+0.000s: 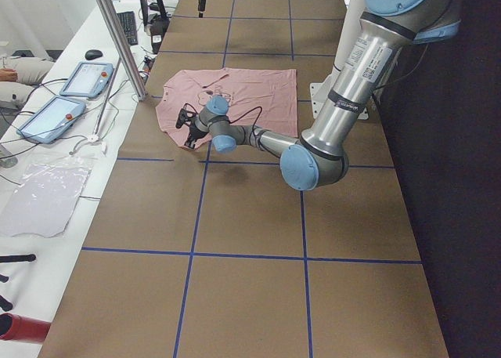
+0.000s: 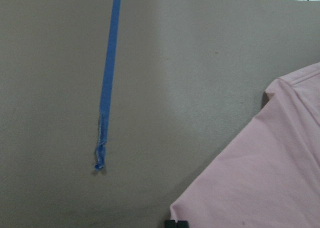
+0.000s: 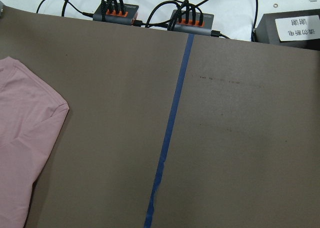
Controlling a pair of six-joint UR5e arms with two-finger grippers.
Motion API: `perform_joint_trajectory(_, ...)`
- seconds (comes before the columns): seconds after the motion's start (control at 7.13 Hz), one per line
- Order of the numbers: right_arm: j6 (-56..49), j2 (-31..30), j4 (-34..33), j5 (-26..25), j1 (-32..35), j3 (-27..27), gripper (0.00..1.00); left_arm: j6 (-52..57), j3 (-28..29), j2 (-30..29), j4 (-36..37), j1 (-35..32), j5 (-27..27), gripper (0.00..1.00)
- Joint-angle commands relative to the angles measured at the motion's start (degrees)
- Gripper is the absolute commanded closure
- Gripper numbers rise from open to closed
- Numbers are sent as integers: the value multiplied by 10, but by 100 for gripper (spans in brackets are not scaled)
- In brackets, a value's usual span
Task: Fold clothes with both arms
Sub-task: 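Fold the other sleeve inward with the left gripper while the right gripper withdraws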
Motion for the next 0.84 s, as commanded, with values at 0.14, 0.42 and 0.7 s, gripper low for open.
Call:
perform_joint_trajectory(0.14, 4, -1, 1, 0, 0, 1, 0, -11, -119, -64, 259, 3, -2, 100)
perform_joint_trajectory(0.42, 5, 1, 1, 0, 0, 1, 0, -63, -101, -130, 331, 33, 2, 100)
perform_joint_trajectory(0.7, 6, 2, 1, 0, 0, 1, 0, -98, 1, -211, 335, 43, 2, 100)
